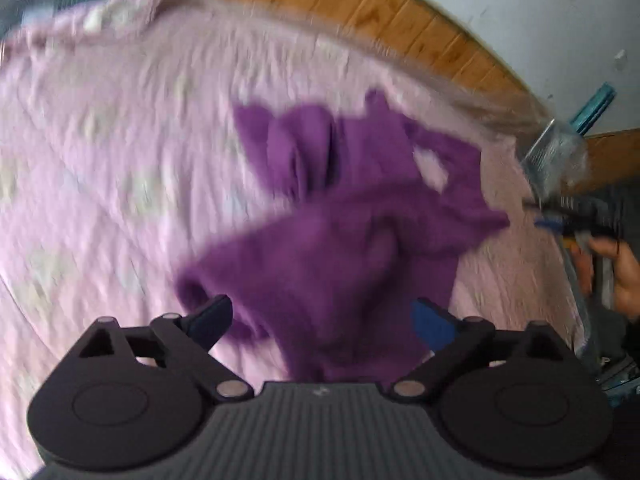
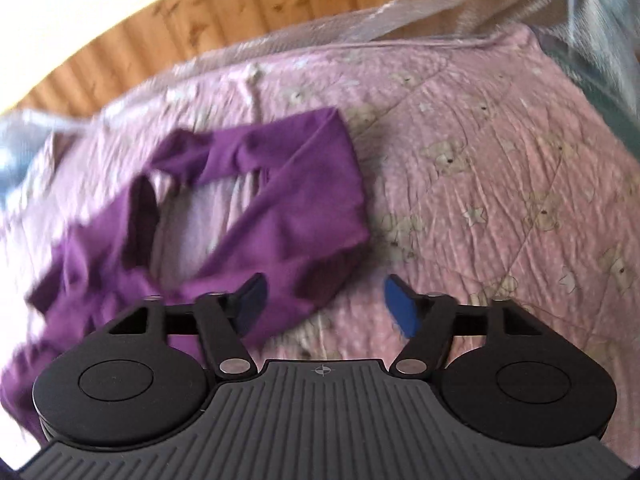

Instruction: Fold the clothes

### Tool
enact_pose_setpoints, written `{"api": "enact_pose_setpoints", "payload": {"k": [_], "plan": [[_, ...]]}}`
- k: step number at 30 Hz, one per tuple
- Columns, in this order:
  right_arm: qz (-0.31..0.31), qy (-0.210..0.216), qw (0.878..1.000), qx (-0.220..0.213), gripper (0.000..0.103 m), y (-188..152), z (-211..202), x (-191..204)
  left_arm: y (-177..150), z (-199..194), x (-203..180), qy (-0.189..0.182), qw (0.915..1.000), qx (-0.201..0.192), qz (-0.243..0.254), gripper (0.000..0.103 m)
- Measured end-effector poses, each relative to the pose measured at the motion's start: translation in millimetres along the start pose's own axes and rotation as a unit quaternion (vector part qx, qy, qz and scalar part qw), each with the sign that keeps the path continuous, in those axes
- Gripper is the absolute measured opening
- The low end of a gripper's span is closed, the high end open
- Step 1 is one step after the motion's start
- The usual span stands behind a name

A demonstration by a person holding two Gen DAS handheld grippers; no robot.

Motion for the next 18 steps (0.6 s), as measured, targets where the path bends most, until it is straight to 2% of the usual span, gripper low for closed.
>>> {"api": "enact_pose_setpoints", "payload": {"k": [3, 5, 7, 8, 9, 10, 11, 13, 15, 16, 18], "plan": [[0.013, 0.003, 1.0, 0.003, 0.079, 18.4, 29.2, -10.5, -29.5, 31.0, -4.3, 0.016, 0.9991, 0.029, -0.025, 0.099], [0.014, 0.008, 1.0, 0.009, 0.079, 26.8, 55.0, -18.3, -36.3, 48.9, -10.0, 0.027, 0.9985, 0.033, -0.034, 0.099], [0.012, 0.005, 1.0, 0.026, 0.079, 28.3, 85.0, -26.3, -39.8, 61.2, -19.0, 0.031, 0.9983, 0.034, -0.036, 0.094], [0.01, 0.009, 0.999, 0.037, 0.067, 26.5, 96.8, -27.6, -39.9, 66.0, -27.0, 0.035, 0.9988, 0.029, -0.02, 0.083], [0.009, 0.014, 0.999, 0.046, 0.036, 24.6, 107.6, -28.2, -39.7, 70.4, -34.9, 0.038, 0.999, 0.025, -0.003, 0.042], [0.009, 0.025, 0.998, 0.051, 0.016, 23.9, 114.0, -26.6, -36.6, 67.6, -41.3, 0.024, 0.9994, 0.022, 0.013, 0.02], [0.004, 0.037, 0.998, 0.042, 0.004, 26.2, 112.1, -22.2, -33.3, 64.1, -47.4, 0.01, 0.9994, 0.018, 0.027, 0.02], [0.0, 0.06, 0.998, 0.016, 0.001, 33.5, 99.8, -13.4, -17.4, 38.9, -52.6, -0.033, 0.9988, -0.023, 0.026, 0.015], [0.024, 0.068, 0.997, -0.018, 0.0, 45.1, 72.1, -12.2, 3.7, 3.9, -57.1, -0.085, 0.9944, -0.054, 0.029, 0.011], [0.037, 0.073, 0.996, -0.038, 0.0, 52.0, 53.3, -12.9, 13.8, -14.2, -59.9, -0.11, 0.991, -0.069, 0.034, 0.011], [0.046, 0.076, 0.993, -0.078, 0.0, 66.6, 10.7, -13.5, 38.9, -59.7, -69.5, -0.167, 0.9789, -0.106, 0.053, 0.01]]}}
Point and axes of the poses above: each gripper's, at about its wrist camera, not at the fingertips, and z roughly the way its jaws point, x to its left, y to its top, the point moved 8 cm from there along z, roughly the way its jaws point, and after that the axes turned 6 degrees about y, right-handed, at the moved point
